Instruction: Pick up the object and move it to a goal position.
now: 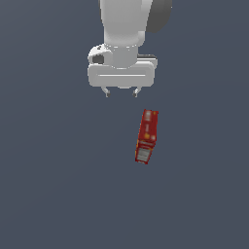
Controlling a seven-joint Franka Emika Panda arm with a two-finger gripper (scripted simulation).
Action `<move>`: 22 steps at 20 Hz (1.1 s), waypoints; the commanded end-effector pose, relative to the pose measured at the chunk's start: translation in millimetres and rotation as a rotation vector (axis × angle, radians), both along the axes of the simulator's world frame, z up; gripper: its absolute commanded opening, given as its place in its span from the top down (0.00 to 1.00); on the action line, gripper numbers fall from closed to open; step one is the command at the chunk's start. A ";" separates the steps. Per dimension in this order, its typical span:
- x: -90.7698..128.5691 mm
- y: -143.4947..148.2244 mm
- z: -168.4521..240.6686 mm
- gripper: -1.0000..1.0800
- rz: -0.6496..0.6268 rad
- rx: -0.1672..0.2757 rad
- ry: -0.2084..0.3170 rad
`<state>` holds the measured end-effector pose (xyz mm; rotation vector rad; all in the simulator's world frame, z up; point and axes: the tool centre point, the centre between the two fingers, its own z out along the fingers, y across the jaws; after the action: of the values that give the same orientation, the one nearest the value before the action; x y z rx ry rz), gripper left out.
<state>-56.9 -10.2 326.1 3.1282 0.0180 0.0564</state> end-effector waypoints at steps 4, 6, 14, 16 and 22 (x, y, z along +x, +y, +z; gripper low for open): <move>0.8 1.2 -1.0 0.04 -0.002 -0.002 0.003; 2.0 3.2 -2.5 0.04 -0.005 -0.005 0.010; 3.1 4.7 -3.8 0.04 -0.006 -0.010 0.019; 4.0 6.3 -5.0 0.04 -0.010 -0.010 0.019; 11.0 18.8 -14.6 0.04 -0.038 -0.007 0.021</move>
<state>-47.9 4.5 314.7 3.1202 -0.0283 0.0248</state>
